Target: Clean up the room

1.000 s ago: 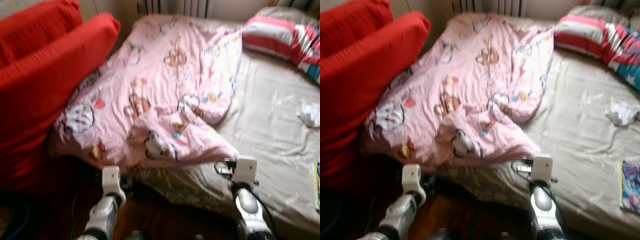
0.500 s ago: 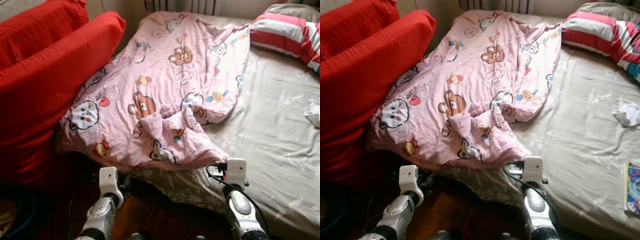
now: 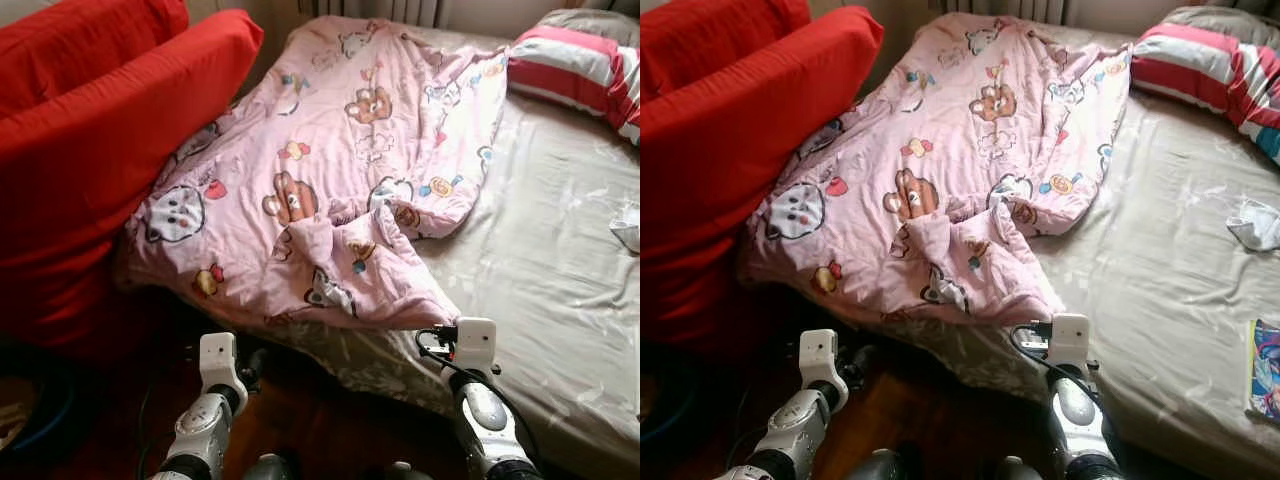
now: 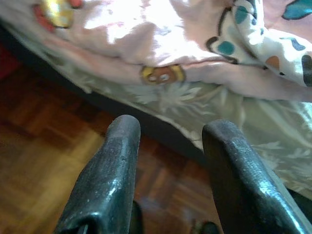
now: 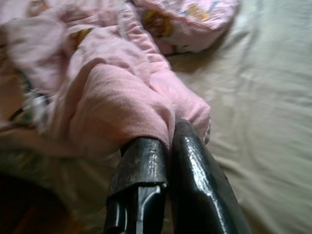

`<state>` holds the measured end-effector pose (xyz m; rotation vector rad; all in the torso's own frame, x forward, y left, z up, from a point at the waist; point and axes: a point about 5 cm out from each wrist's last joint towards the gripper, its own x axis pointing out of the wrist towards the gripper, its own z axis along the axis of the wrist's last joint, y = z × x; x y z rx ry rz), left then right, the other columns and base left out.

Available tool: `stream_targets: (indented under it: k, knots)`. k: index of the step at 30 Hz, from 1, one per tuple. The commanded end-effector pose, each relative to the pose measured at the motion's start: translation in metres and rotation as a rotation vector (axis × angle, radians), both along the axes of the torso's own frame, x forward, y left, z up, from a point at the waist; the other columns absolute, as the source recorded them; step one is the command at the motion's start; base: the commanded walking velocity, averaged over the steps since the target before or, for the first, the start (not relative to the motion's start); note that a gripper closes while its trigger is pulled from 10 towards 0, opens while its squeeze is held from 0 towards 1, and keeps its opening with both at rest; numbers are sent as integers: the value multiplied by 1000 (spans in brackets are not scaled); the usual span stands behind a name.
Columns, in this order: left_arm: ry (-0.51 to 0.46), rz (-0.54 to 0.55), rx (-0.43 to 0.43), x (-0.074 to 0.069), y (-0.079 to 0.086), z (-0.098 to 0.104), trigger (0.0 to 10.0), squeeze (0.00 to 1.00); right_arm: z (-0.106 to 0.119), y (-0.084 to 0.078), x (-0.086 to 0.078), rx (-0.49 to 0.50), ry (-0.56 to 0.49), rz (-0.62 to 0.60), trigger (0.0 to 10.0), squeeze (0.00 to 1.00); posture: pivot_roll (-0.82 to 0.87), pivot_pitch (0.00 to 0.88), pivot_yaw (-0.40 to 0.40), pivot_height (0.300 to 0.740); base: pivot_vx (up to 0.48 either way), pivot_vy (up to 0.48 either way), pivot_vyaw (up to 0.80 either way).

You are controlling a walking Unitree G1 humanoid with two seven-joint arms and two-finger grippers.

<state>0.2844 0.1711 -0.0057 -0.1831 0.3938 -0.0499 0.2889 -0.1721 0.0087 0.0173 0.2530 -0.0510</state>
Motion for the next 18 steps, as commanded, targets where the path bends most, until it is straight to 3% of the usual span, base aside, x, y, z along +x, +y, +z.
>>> stream_targets:
  k: [1,18]
  knots:
    - [46,9,-2,-8,3,-8,10000,0,-7,-1,-5,10,32,-9,10000,0,-62,182,76,740,-289,0,0]
    - [29,18,13,-2,4,-3,10000,0,-2,-3,-1,4,17,-21,10000,0,-55,223,70,740,-34,0,0]
